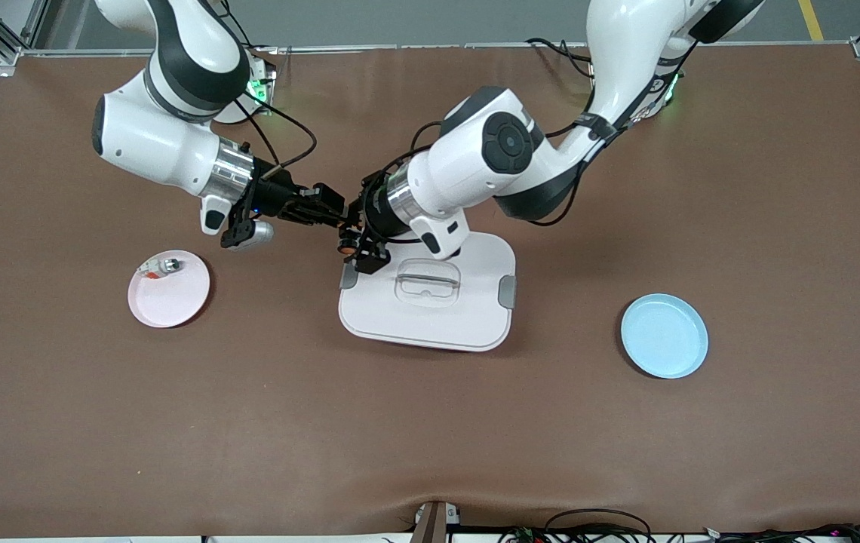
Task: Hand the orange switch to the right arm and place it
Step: 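Carry the switch with the right gripper while the left gripper withdraws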
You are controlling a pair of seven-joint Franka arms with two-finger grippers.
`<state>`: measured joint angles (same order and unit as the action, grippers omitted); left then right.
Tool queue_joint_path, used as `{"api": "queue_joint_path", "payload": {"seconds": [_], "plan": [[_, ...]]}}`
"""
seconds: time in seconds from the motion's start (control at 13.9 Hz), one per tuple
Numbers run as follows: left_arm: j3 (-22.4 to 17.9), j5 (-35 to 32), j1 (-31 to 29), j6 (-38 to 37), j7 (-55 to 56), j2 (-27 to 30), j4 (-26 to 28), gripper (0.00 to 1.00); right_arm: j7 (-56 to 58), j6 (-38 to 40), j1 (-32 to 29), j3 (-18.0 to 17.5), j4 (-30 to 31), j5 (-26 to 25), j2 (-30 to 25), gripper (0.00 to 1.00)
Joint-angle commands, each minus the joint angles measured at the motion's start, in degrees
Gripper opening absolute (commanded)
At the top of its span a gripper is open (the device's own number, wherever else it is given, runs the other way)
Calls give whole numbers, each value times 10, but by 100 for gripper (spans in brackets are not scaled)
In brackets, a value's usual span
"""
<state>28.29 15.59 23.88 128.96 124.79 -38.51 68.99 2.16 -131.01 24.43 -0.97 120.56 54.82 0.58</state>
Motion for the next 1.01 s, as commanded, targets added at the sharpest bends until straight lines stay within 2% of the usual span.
{"api": "queue_joint_path", "payload": {"seconds": [0.0, 0.22, 0.5, 0.93], "plan": [[-16, 1, -46, -62, -19, 43, 3, 100, 37, 14, -17, -2, -1, -56, -2, 0], [-19, 0, -95, -112, -97, 78, 4, 100, 119, 45, -37, -1, -10, -119, -2, 0], [-15, -93, -138, -189, -231, 99, 4, 100, 291, 106, -102, 0, -10, -146, -3, 0], [-16, -167, -243, -331, -552, 136, 8, 100, 432, 148, -167, 0, -9, -319, -7, 0]]}}
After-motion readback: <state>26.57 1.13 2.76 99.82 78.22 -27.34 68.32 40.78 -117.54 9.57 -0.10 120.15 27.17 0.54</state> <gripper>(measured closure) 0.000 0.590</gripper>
